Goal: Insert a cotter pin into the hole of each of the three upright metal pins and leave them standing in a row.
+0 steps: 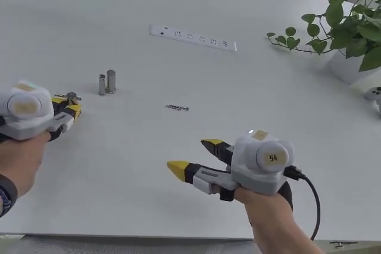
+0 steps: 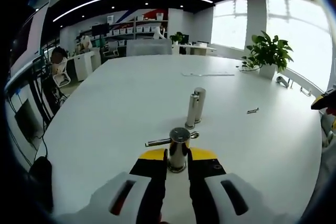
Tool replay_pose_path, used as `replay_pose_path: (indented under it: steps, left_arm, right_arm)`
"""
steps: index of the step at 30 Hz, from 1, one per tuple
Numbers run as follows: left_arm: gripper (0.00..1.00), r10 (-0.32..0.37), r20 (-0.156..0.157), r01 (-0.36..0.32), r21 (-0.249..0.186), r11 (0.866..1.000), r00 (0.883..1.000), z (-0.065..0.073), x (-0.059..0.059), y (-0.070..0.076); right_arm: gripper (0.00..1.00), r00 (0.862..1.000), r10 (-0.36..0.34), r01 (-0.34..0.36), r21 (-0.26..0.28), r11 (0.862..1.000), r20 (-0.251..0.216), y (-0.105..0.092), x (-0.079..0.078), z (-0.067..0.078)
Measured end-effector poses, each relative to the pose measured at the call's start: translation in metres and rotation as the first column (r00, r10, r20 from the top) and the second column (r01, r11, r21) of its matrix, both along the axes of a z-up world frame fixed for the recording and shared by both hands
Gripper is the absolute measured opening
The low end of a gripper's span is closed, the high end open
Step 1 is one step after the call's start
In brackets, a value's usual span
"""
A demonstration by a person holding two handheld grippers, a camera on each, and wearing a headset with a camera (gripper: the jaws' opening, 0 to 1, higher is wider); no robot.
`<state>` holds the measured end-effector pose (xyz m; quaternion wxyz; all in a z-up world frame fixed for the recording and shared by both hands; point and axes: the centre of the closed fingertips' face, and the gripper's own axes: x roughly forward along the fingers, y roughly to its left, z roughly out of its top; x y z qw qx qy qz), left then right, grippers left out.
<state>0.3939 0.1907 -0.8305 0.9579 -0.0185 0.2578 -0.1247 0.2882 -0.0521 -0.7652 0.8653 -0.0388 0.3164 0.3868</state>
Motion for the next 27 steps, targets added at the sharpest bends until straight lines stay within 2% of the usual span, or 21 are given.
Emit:
replay_pose_path:
  steps: [1,2,4,6,15,20,22,23,27]
  left_arm:
    - [0.21,-0.004,-0.008,0.004,-0.002,1.000,1.000,-0.002,-0.001,0.000]
    - [0.20,-0.010,-0.021,0.010,-0.008,1.000,1.000,-0.005,-0.002,0.000]
    - [0.19,-0.028,-0.029,0.028,0.005,1.000,0.999,-0.008,-0.005,-0.002]
    - [0.19,-0.031,-0.033,0.031,-0.003,1.000,0.999,-0.010,-0.008,-0.003]
    - [0.19,-0.029,-0.033,0.028,-0.007,1.000,0.999,-0.007,-0.015,0.001]
    - [0.20,-0.036,-0.031,0.035,-0.013,0.999,0.999,-0.003,-0.024,0.000]
    - [0.21,-0.041,-0.032,0.041,-0.003,0.999,0.999,-0.002,-0.027,0.000]
    - [0.22,-0.049,-0.032,0.048,-0.014,0.999,0.998,-0.002,-0.029,-0.001]
    - [0.22,-0.058,-0.035,0.058,-0.003,0.998,0.998,-0.002,-0.037,0.001]
  right_arm:
    - [0.60,1.000,-0.001,0.001,0.000,1.000,0.001,0.000,0.000,0.001]
    - [0.60,1.000,-0.003,0.003,0.001,1.000,0.004,-0.001,0.001,0.001]
    - [0.60,1.000,-0.006,0.006,0.004,1.000,0.004,-0.002,0.002,0.001]
    - [0.60,1.000,-0.006,0.006,0.002,1.000,0.007,-0.002,0.002,0.002]
    - [0.60,1.000,-0.011,0.011,0.012,1.000,0.002,-0.002,0.002,0.002]
    - [0.60,1.000,-0.009,0.009,0.017,1.000,0.000,0.000,0.001,0.001]
    - [0.61,1.000,-0.007,0.007,0.017,1.000,-0.001,0.000,0.001,0.000]
    - [0.61,1.000,-0.006,0.006,0.017,1.000,-0.002,0.000,0.000,0.000]
    - [0.61,1.000,-0.004,0.004,0.023,1.000,-0.007,0.000,0.000,-0.002]
